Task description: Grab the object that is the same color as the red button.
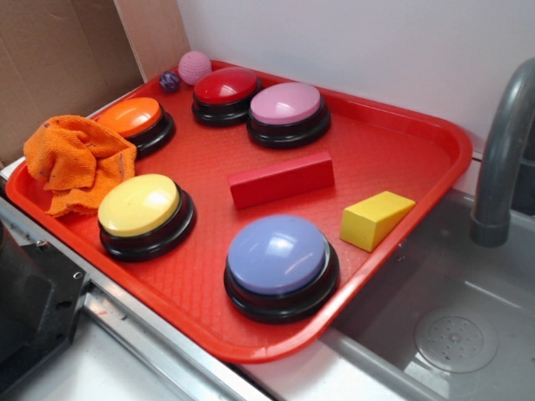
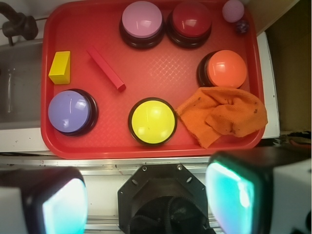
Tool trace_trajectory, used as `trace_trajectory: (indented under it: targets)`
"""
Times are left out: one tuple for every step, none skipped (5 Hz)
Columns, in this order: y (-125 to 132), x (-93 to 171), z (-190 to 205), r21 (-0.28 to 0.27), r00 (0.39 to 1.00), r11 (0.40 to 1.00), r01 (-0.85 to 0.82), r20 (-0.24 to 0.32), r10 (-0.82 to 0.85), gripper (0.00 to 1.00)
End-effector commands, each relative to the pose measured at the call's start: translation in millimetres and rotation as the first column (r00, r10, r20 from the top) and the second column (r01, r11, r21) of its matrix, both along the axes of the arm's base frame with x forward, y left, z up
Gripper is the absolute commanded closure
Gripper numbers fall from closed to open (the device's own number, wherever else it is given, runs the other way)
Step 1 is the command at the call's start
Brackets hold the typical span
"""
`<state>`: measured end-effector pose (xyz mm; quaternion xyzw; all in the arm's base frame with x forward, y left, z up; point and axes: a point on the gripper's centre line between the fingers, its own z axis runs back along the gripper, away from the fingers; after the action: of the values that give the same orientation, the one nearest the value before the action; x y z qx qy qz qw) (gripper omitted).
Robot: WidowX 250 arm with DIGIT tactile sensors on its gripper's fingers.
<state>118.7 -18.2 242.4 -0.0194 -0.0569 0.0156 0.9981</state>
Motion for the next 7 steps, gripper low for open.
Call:
trace_trajectory:
  targets:
    - [0, 0, 0, 0.000, 1.000, 1.000, 0.000, 0.000, 0.000, 0.00]
    - [-4, 37, -17, 0.015, 0.972, 0.972, 0.233, -0.002, -0.233, 0.00]
    - [-14, 63, -33, 0.037, 0.935, 0.935, 0.354, -0.008, -0.354, 0.00]
    - [-24, 89, -63, 0.063, 0.875, 0.873, 0.484, -0.007, -0.485, 0.00]
    - [-33, 110, -92, 0.068, 0.869, 0.867, 0.494, -0.016, -0.494, 0.00]
    - [-40, 126, -126, 0.038, 0.865, 0.865, 0.500, 0.008, -0.501, 0.00]
    - [-45, 135, -152, 0.012, 0.861, 0.861, 0.509, 0.005, -0.509, 0.00]
